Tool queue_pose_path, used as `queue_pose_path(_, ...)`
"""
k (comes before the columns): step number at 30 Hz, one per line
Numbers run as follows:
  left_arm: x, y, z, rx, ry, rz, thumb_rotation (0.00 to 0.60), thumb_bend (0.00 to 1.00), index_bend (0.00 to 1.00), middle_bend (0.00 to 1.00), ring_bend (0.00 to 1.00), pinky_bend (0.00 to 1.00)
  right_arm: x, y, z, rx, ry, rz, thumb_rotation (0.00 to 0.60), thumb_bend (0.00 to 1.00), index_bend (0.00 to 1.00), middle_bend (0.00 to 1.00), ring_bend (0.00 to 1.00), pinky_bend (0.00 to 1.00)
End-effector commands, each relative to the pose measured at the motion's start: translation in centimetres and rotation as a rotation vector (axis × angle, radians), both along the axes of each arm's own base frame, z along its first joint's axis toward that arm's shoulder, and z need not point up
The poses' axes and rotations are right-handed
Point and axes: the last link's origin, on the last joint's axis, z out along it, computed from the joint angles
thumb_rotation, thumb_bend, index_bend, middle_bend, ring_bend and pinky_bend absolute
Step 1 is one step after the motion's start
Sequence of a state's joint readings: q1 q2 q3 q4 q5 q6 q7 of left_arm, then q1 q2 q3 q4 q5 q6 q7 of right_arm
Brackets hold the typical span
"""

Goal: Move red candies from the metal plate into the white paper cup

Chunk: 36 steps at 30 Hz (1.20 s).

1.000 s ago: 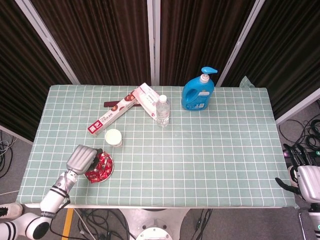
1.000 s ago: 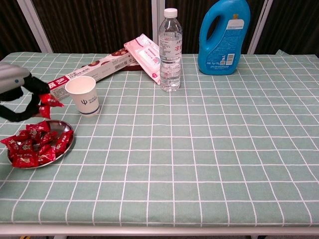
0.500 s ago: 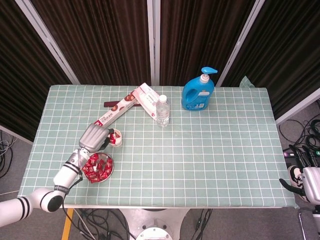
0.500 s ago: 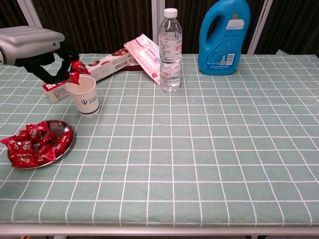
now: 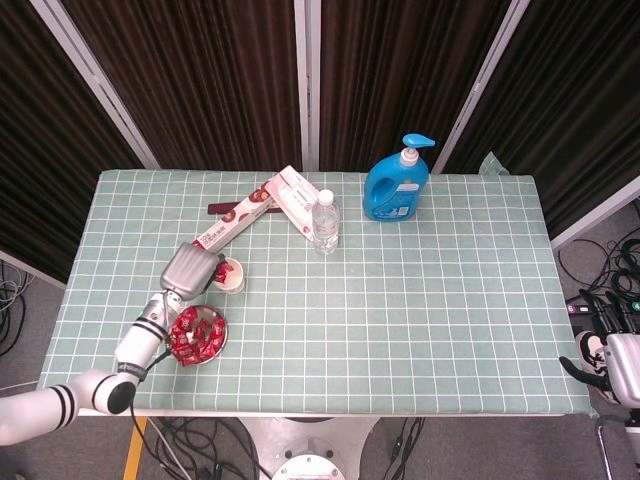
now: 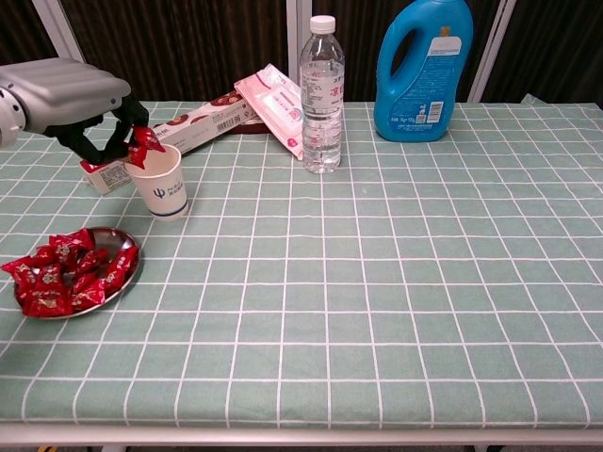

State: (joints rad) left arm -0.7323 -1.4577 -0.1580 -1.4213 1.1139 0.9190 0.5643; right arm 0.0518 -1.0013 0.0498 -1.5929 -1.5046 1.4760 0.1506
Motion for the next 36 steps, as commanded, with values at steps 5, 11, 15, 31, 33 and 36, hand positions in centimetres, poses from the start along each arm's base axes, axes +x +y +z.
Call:
queue_pose_path(5, -0.3, -0.2, 0.2, 0.007, 0.032, -0.003, 0.600, 0.45, 0.52, 0.58, 0.99, 1.00, -0.1, 0.1, 0.0, -0.001, 0.002, -0.003, 0.600, 0.09, 0.02, 0.13, 0.01, 0.25)
queue_pose_path(11, -0.5, -0.4, 0.5, 0.029, 0.019, -0.002, 0.600, 0.30, 0.47, 0.53, 0.98, 1.00, 0.0, 0.0, -0.1, 0.001, 0.000, 0.000, 0.600, 0.09, 0.02, 0.13, 0.01, 0.25)
queue_pose_path(15, -0.6, -1.1, 1.8, 0.077, -0.039, 0.000, 0.600, 0.24, 0.44, 0.52, 0.98, 1.00, 0.0, 0.1, 0.0, 0.001, -0.001, 0.002, 0.600, 0.09, 0.02, 0.13, 0.01, 0.26)
queue_pose_path(31, -7.1, -9.2, 0.9, -0.004, 0.009, 0.025, 0.600, 0.24, 0.44, 0.50, 0.98, 1.00, 0.4, -0.3, -0.3, 0.016, -0.001, 0.028, 0.600, 0.09, 0.02, 0.13, 0.01, 0.26)
queue_pose_path(33, -7.7, -9.3, 0.2, -0.012, 0.039, 0.034, 0.600, 0.24, 0.44, 0.50, 0.98, 1.00, 0.6, -0.3, -0.3, 0.017, -0.001, 0.030, 0.600, 0.09, 0.02, 0.13, 0.01, 0.26)
queue_pose_path(36, -8.2, -9.2, -0.3, -0.023, 0.070, 0.054, 0.600, 0.24, 0.43, 0.48, 0.98, 1.00, 0.6, -0.3, -0.2, 0.016, -0.001, 0.029, 0.600, 0.09, 0.02, 0.13, 0.01, 0.27)
